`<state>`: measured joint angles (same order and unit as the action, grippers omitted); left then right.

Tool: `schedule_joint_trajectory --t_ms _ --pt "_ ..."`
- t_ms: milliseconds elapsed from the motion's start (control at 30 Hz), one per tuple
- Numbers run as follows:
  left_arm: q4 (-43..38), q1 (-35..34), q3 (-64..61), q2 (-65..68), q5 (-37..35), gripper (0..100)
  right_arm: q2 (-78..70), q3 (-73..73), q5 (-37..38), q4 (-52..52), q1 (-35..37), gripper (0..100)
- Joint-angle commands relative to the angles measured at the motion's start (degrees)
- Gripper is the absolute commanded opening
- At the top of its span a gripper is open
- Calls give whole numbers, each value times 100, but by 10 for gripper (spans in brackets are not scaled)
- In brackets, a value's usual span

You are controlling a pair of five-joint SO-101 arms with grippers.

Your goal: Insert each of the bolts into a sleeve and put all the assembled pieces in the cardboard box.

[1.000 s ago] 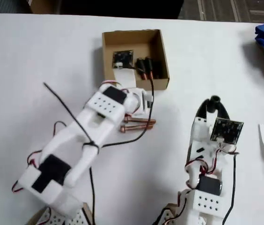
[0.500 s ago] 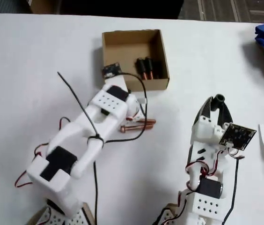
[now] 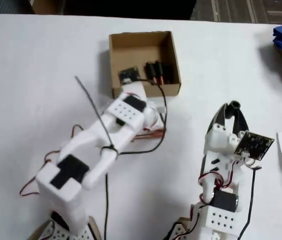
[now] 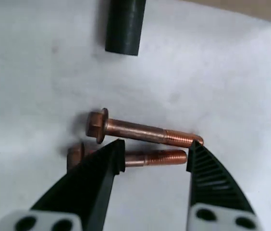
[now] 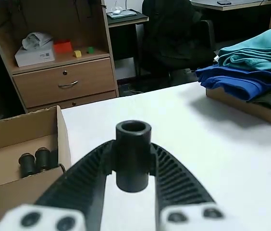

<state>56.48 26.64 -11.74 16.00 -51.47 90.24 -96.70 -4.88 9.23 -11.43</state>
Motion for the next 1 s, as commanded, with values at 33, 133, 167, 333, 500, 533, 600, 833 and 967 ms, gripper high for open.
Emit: schedule_joint_trajectory --t_ms 33,133,167,333,500,533,600,833,967 --pt "-88 44 233 308 -35 229 154 -62 -44 13 -48 20" --pt "-79 44 233 413 -35 229 154 -62 -44 13 -57 20" --pt "-97 44 233 413 -35 229 154 -62 -44 13 -57 20" --pt "-88 0 391 448 -35 229 154 -62 -44 13 -48 20" --pt "-114 -334 479 448 -35 229 154 -62 -44 13 -48 20" --pt "-97 -387 523 457 -35 229 154 -62 -44 13 -48 20" --pt "-88 -422 541 457 -35 229 154 -62 -44 13 -40 20" --pt "-88 -431 567 571 -563 229 154 -62 -44 13 -40 20" --pt "18 -431 585 1046 -624 227 154 -62 -53 13 -57 20"
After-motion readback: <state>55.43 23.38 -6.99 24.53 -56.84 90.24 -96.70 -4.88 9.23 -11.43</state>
